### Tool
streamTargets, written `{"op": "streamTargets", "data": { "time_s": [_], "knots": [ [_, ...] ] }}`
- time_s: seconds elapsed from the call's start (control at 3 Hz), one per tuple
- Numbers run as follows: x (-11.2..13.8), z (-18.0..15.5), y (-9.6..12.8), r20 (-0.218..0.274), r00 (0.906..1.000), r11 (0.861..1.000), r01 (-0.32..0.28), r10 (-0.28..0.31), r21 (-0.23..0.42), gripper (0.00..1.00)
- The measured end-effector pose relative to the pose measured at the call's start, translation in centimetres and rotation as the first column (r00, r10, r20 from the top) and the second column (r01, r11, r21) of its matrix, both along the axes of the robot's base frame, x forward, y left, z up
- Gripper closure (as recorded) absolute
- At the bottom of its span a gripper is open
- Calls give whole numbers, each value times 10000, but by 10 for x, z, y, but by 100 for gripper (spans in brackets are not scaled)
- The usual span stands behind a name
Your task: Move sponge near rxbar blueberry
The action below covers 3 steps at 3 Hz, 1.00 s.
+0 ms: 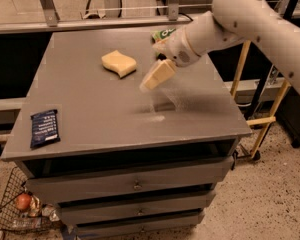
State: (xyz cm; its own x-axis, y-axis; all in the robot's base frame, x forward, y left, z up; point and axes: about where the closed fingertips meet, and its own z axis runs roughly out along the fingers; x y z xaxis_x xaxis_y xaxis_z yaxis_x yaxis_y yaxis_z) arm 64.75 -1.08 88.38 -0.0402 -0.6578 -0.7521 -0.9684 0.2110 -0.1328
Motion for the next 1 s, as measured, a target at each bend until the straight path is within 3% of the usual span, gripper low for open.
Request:
{"op": "streamTargets", "data": {
  "time_s": [0.67,1.0],
  "knots": [
    [61,-9,33,477,9976,9987,512,-509,-65,0],
    [81,-24,48,189,9974,9967,701,-694,-399,0]
  ]
}}
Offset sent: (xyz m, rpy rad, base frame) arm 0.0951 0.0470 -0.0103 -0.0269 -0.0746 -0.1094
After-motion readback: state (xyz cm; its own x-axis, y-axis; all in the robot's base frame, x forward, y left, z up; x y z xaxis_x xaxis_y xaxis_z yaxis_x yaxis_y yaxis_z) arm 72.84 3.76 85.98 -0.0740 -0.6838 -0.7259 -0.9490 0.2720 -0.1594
